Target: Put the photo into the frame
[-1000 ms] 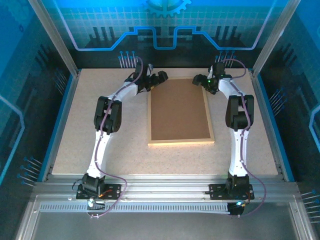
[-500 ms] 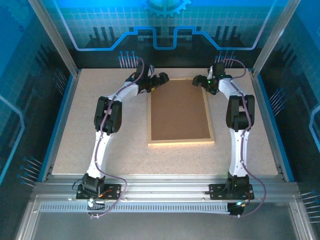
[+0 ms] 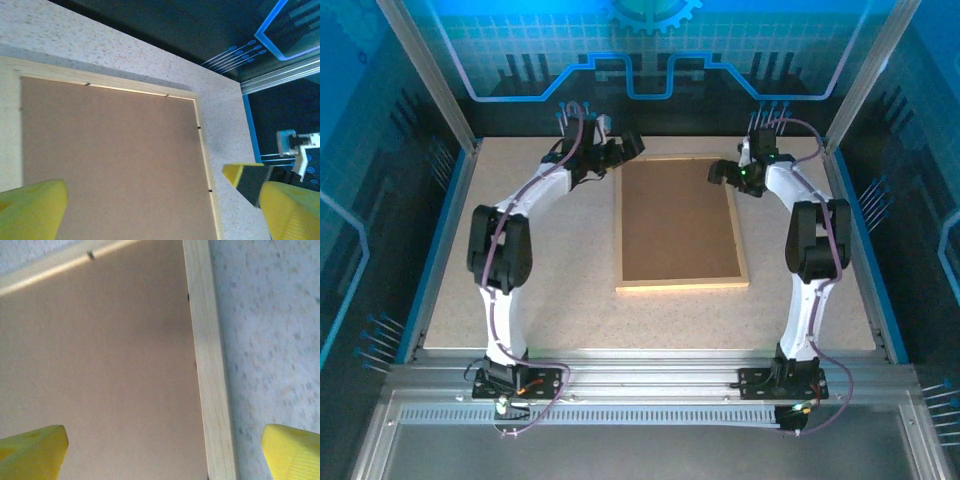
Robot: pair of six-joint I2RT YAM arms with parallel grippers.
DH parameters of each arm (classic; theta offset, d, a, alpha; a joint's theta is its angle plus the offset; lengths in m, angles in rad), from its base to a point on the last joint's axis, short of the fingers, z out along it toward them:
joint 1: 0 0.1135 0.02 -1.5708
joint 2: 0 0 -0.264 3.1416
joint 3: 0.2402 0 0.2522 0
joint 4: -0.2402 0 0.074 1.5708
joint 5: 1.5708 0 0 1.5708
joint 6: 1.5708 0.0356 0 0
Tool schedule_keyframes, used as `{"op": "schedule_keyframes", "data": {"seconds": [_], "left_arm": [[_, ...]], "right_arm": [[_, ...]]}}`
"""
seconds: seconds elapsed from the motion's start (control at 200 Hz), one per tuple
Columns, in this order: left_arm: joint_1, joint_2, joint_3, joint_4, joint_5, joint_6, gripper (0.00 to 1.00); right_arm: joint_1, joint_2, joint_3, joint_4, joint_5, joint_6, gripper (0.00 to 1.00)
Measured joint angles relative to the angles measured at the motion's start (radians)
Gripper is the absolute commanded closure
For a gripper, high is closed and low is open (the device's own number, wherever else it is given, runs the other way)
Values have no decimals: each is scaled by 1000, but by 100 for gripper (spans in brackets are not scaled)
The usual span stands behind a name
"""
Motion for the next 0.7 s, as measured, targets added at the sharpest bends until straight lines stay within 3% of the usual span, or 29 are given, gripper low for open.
{"op": "schedule_keyframes", "data": {"seconds": [0.17, 0.325, 0.55, 0.7], "left_arm": [[2, -133, -253, 44, -26, 7, 1], [1, -208, -478, 76, -56, -2, 1], [28, -311, -691, 114, -85, -48, 1], [65, -356, -748, 148, -95, -64, 1]], "right_arm": [[61, -140, -155, -51, 53, -48, 0], [232, -230, -230, -81, 112, -63, 0], [507, -232, -237, -93, 177, -70, 0], [592, -186, -231, -101, 209, -70, 0]]}}
